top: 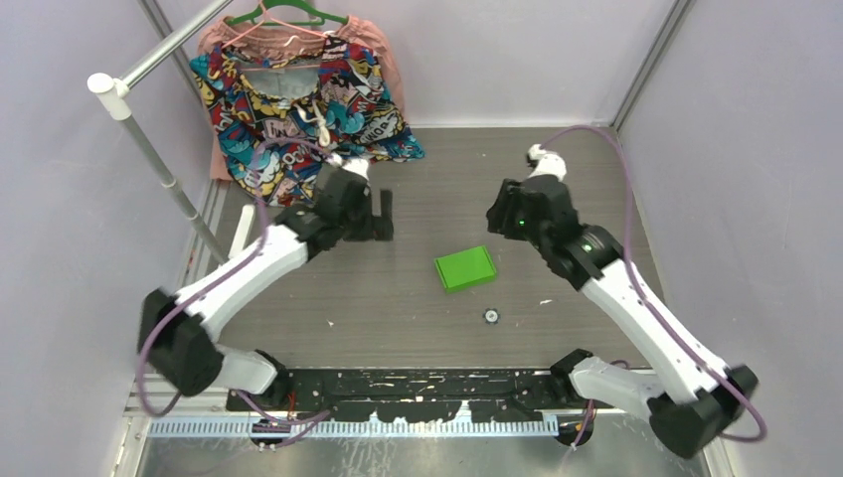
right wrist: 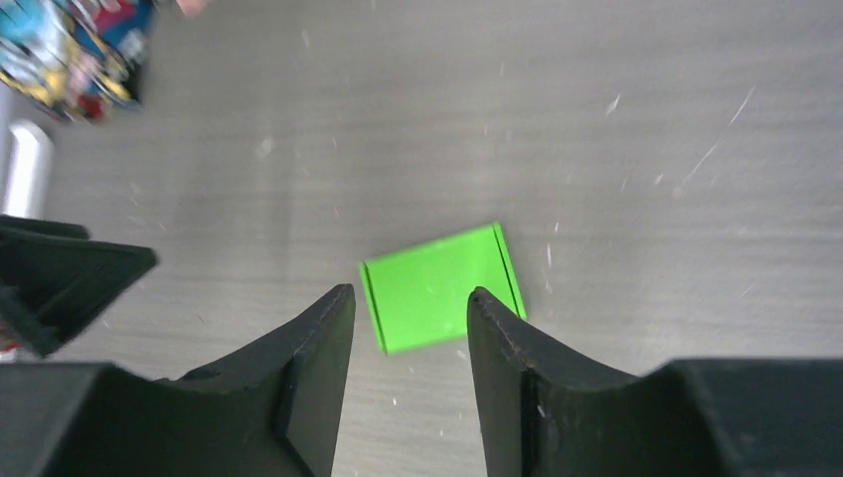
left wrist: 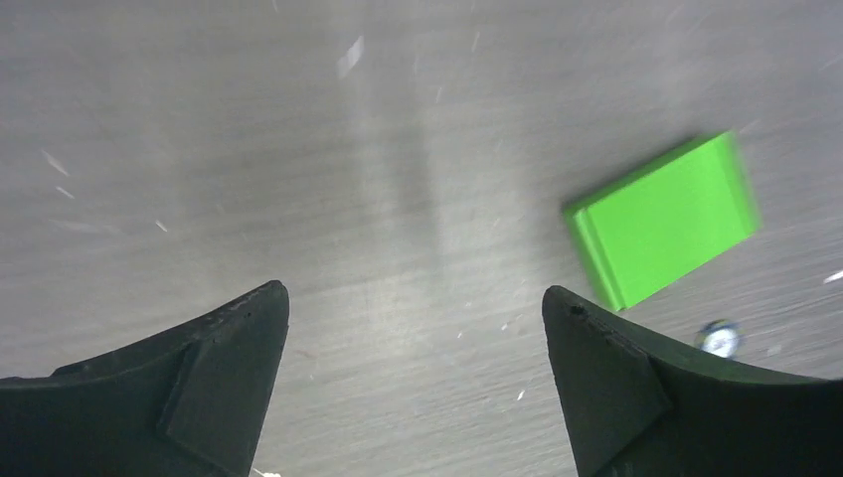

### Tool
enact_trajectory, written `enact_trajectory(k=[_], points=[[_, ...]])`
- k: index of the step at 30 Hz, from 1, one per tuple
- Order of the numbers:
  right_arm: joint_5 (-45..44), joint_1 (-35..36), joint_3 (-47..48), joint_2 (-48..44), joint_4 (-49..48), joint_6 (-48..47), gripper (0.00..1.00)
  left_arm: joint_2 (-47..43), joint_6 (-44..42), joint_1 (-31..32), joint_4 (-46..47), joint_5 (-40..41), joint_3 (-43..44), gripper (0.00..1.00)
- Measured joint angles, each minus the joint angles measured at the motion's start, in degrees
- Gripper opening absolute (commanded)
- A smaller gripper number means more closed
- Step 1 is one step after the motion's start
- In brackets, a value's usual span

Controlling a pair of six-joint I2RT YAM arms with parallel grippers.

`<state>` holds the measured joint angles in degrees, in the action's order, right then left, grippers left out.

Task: Fold the paper box
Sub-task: Reset both arms

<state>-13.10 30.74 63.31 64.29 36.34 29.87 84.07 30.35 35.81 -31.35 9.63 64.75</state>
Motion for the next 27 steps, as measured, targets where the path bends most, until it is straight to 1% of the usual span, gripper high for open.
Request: enact_trajectory(k=[1,2,3,4,5,6,9,12,17,23,27], points=[[-0.9,0.0,0.0,-2.3,-0.8,-1.1,0.66,-3.2,-1.0,-0.3,-0.1,0.6,1.0,1.0],[-2.3,-0.1,0.0,-4.3,-1.6,-2.1,0.98,-6.5,-2.1,-0.8,0.0,1.4,2.2,1.0],[-3.8,-0.4,0.3,-5.6,-1.9,-2.9,0.99,-8.9,-2.8,-1.2,0.0,2.3,3.1,1.0],[-5.3,-0.8,0.8,-5.9,-2.0,-3.3,0.95,-11.6,-3.6,-2.0,0.2,3.3,3.7,1.0],[-6.8,-1.1,1.0,-5.5,-2.0,-3.9,0.99,-13.9,-4.1,-3.0,0.2,4.1,3.7,1.0],[-8.8,-1.5,1.1,-4.6,-2.1,-4.3,1.0,-15.5,-4.4,-3.8,0.0,4.7,3.5,1.0],[-13.7,-2.3,-0.4,-1.7,-2.9,-5.2,1.0,-18.7,-5.5,-6.4,0.2,7.1,0.4,1.0],[-16.9,-3.5,-3.5,0.7,-2.5,-6.2,1.0,-19.5,-6.8,-9.2,-0.2,8.4,-4.1,1.0],[-17.4,-6.0,-3.8,4.0,-2.7,-6.7,1.0,-19.5,-9.4,-11.4,-0.6,12.2,-10.1,1.0],[-16.5,-6.2,-4.7,4.9,-5.9,-5.5,1.0,-20.3,-13.7,-13.5,3.9,15.8,-16.7,1.0],[-15.1,-6.2,-4.9,6.7,-8.3,-5.5,1.0,-20.3,-16.2,-15.3,6.6,16.0,-18.4,1.0]])
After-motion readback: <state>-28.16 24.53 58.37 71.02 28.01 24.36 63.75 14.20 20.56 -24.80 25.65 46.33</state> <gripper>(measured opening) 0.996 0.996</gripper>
